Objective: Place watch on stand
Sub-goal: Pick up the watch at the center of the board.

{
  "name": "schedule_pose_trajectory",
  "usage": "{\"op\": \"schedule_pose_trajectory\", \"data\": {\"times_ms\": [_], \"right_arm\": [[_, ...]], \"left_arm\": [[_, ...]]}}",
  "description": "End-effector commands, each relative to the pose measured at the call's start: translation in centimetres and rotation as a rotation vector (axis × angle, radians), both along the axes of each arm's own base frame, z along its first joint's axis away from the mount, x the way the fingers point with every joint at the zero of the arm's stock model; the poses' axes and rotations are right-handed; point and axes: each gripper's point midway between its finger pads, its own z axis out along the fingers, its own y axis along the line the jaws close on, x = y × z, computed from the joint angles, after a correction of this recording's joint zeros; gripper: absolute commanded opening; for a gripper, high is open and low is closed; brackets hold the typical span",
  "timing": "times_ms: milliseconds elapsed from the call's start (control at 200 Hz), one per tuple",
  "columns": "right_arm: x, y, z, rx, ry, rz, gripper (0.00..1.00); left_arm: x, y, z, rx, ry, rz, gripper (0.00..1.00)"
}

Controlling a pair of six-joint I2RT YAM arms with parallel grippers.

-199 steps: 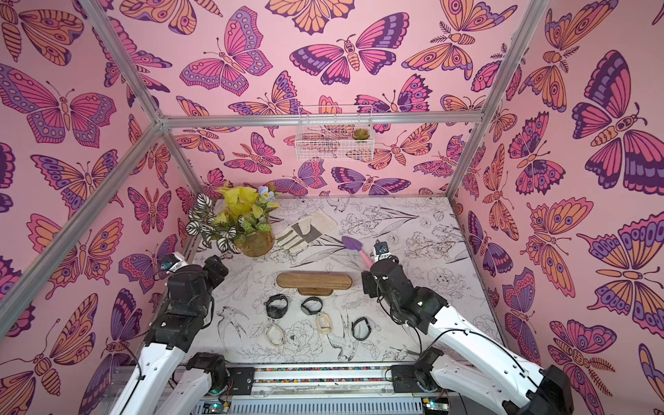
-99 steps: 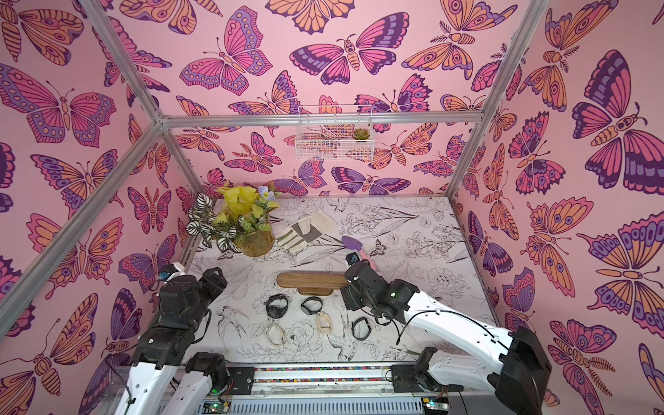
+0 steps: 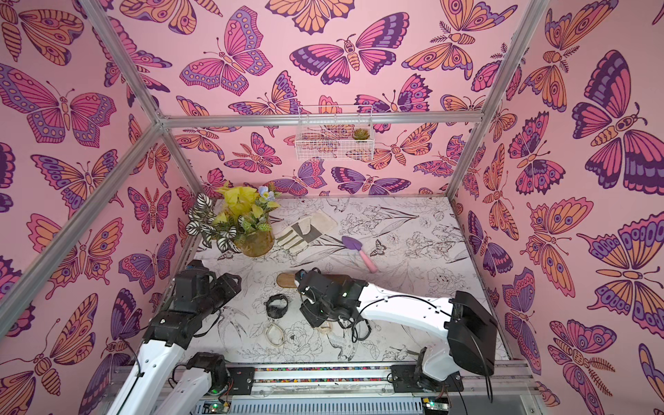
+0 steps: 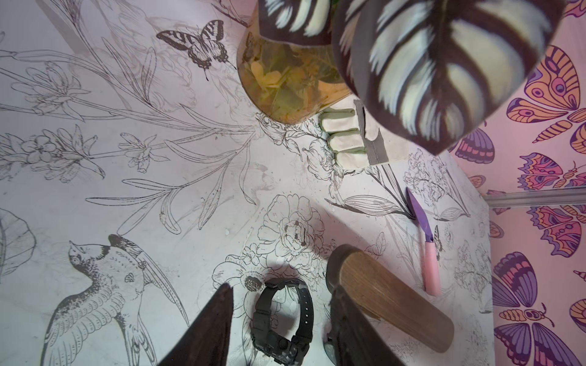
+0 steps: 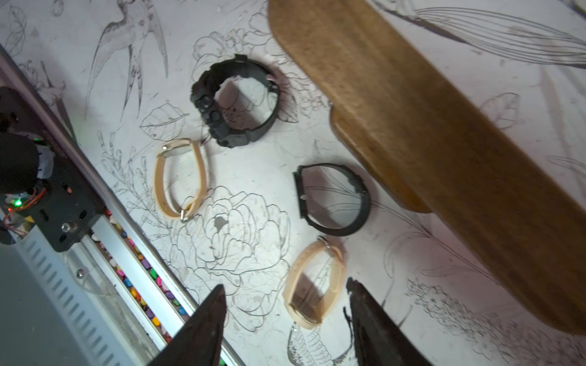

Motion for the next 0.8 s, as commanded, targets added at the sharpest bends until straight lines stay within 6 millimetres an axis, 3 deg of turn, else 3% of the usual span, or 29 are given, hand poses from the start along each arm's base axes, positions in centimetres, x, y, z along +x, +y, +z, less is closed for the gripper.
{"op": "schedule_pose_trajectory", "data": {"times_ms": [0, 125, 280, 666, 796], "right_arm": [[-1.3, 1.8, -0.4, -0.018, 0.017, 0.096, 0.58], [-2.2, 4.0, -0.7, 0.023, 0.057, 0.146, 0.48], [-1.6, 6.1, -0.6, 0.044, 0.040, 0.183, 0.36], [0.5, 10.1, -1.2, 0.028, -0.014, 0.223, 0.37], [1.1, 11.2, -1.7, 0.020, -0.030, 0.233, 0.41]], "left_arm": [[0.5, -1.4, 0.2, -0.043, -0.027, -0.069, 0.49], [0.7, -1.7, -0.4, -0.049, -0.010, -0.081, 0.48], [0.6, -1.7, -1.4, -0.040, 0.020, -0.087, 0.51], [0.4, -0.3, -2.4, -0.029, 0.040, 0.005, 0.59], [0.3, 0.0, -2.3, -0.023, 0.036, 0.014, 0.61]]}}
